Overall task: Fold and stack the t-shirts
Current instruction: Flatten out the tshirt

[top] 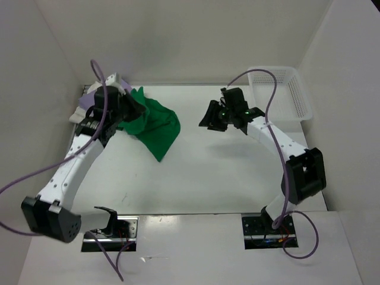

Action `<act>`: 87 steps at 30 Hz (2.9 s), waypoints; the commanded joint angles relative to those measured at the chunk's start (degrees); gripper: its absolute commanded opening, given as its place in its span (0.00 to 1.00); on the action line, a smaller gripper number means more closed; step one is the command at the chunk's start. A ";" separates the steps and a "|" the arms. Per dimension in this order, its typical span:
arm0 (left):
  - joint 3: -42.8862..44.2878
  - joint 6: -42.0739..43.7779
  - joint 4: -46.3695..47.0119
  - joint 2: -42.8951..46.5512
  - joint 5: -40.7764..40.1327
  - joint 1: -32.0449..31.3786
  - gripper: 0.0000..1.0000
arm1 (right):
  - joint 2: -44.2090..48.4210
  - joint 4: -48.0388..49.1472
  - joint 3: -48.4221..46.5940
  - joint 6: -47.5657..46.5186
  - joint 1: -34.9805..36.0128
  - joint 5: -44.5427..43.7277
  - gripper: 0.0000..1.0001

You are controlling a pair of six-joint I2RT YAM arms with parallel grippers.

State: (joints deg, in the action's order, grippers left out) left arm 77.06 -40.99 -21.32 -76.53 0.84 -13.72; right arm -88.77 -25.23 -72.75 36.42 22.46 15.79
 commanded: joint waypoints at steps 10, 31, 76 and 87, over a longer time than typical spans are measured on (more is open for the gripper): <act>-25.46 -5.33 -6.36 19.67 0.92 2.90 0.07 | -37.33 3.71 -29.62 -4.61 6.72 -7.27 0.68; -25.82 -1.46 -8.47 18.10 -2.60 2.90 0.07 | -28.87 0.97 -22.39 -0.39 2.43 -17.46 0.00; -28.01 -1.63 -1.53 10.79 -0.14 2.90 0.10 | -20.73 5.46 -2.66 -4.43 -5.41 -18.70 0.56; -24.50 -1.11 0.75 6.93 -0.14 2.90 0.10 | -21.10 4.05 -6.25 -3.91 -5.41 -17.02 0.04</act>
State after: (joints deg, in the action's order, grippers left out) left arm 49.06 -42.26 -23.73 -68.55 0.19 -11.03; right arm -111.24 -22.20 -74.91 32.49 17.37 -1.08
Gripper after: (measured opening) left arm 0.102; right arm 0.084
